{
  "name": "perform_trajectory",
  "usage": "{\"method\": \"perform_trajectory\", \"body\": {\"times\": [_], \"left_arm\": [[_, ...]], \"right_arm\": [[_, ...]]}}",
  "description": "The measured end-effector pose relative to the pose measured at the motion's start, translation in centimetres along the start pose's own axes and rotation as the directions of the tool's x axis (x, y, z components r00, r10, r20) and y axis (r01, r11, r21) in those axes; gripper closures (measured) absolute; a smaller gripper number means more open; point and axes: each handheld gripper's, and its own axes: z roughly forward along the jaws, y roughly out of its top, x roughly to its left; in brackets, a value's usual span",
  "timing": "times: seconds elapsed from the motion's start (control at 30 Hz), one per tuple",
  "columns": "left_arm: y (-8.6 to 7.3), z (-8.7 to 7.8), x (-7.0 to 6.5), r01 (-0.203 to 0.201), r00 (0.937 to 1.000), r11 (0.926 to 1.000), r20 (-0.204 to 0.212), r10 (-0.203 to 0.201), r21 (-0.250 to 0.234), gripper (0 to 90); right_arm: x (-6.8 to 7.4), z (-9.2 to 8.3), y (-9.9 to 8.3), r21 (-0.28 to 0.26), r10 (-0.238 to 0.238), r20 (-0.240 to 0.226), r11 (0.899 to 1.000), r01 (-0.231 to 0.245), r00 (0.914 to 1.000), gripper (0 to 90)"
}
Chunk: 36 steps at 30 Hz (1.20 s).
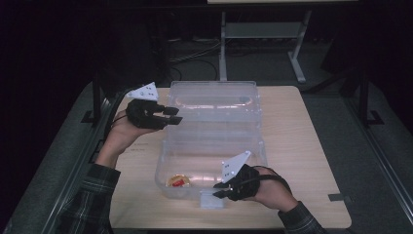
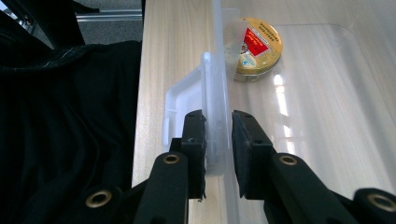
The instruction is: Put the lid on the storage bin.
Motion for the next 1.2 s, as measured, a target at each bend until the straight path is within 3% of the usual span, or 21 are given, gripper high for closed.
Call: {"method": "perform_trajectory", "body": {"times": [0.4,0.63,0.97,1.2], "left_arm": [[0.8,2.2,1.7,-0.008,0.9999,0.9996,0.010,0.008,0.027,60.9],[0.9,3.5,2.2,-0.010,0.9983,0.9986,0.058,0.007,0.052,61.2],[0.4,4.1,2.0,-0.038,0.9959,0.9958,0.085,0.031,0.084,71.0],[0.2,4.1,2.1,-0.041,0.9932,0.9965,0.111,0.033,0.072,76.9]], "right_arm": [[-0.1,0.0,0.0,-0.003,-0.007,0.002,1.000,0.007,1.0000,75.4],[-0.1,0.0,0.0,-0.003,-0.007,0.000,1.000,0.007,1.0000,75.5],[-0.1,0.0,0.0,-0.003,0.001,-0.002,1.000,-0.001,1.0000,75.5],[-0.1,0.0,0.0,-0.001,0.006,-0.005,1.000,-0.006,1.0000,75.5]]}}
